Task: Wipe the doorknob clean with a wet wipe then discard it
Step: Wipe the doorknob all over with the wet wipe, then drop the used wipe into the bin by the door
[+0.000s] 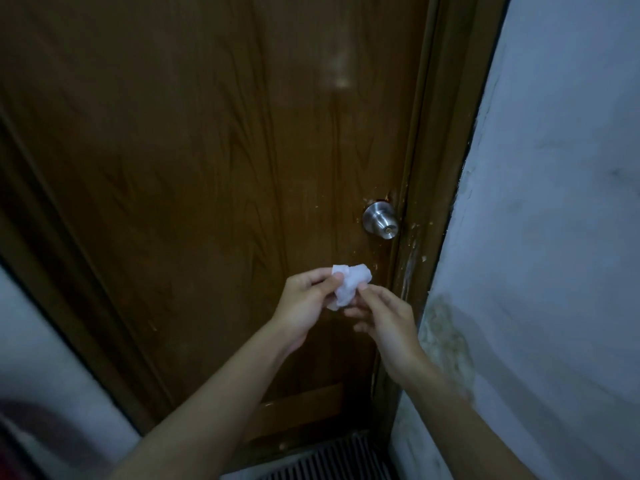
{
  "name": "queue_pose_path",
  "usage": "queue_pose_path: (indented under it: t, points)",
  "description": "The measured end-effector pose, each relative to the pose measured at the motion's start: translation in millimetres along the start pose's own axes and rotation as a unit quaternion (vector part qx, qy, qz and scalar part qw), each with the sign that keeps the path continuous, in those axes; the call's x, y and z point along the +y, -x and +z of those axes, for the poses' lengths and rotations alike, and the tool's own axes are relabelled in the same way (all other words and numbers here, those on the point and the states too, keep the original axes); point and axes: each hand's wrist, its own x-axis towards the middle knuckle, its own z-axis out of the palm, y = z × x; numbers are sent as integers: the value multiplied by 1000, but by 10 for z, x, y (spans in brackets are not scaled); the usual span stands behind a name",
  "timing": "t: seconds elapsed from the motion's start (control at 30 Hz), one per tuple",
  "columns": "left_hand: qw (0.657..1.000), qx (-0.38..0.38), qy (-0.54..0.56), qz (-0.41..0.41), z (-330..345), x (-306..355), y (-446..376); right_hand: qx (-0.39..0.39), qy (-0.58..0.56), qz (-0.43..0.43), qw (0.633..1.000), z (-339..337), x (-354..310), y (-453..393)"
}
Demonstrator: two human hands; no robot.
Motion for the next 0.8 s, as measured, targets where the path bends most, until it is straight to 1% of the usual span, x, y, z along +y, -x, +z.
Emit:
queue_pose_path:
  t: [0.1,0.23,0.37,0.47,0.57,0.67,0.8]
  points:
    - [1000,-13,-11,-16,-20,-151,338,-14,-75,44,996,65,107,332]
    - [998,-15,18,-65,27,-424,754,9,-98,85,992,43,363,808]
    - [994,-24,8,-110,169,-662,1083,39,-112,118,986,-106,561,1223]
    - [990,-50,-15,-129,324,-782,1308,59,-134,129,981,-280,657,1489]
    - [989,-59,-35,-127,497,-866,1452,71,-152,127,978,-503,718,1702]
    - [989,-62,-39,-125,601,-939,1532,64,-156,121,978,-671,743,1814]
    - [987,-65,-49,-138,1005,-1058,1720,66,-205,128,968,-1072,734,2062]
